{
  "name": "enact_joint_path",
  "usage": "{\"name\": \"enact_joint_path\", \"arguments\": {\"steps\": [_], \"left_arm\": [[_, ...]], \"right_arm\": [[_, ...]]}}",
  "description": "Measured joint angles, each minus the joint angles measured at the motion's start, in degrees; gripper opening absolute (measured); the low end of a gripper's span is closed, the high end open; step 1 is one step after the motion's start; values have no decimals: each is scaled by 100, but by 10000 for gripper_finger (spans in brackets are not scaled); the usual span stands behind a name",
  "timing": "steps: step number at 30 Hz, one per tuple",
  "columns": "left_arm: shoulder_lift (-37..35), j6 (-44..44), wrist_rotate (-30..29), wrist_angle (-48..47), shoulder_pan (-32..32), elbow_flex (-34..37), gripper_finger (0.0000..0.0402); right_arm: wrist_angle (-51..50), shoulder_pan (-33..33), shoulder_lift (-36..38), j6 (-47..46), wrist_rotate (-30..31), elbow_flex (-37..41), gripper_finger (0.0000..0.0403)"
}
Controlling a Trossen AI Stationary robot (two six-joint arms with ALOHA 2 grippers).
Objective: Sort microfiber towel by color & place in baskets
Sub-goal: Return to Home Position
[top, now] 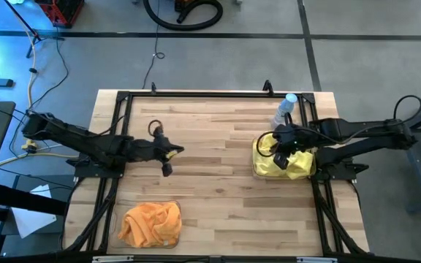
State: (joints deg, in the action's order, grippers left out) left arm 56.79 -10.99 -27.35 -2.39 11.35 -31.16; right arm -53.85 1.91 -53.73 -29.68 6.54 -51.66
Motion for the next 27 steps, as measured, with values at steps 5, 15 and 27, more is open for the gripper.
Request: {"name": "enact_joint_path", "arguments": {"steps": [5,15,27], "left_arm": [[-950,901,632,1681,-141,1171,1],[-2986,1112,1557,2034,-893,2407,0],[-4540,1314,2021,802,-1178,2595,0]], "right_arm": [[230,0,2,14,254,0,4],[279,0,2,12,481,0,2],[272,0,2,-530,747,0,0]]}}
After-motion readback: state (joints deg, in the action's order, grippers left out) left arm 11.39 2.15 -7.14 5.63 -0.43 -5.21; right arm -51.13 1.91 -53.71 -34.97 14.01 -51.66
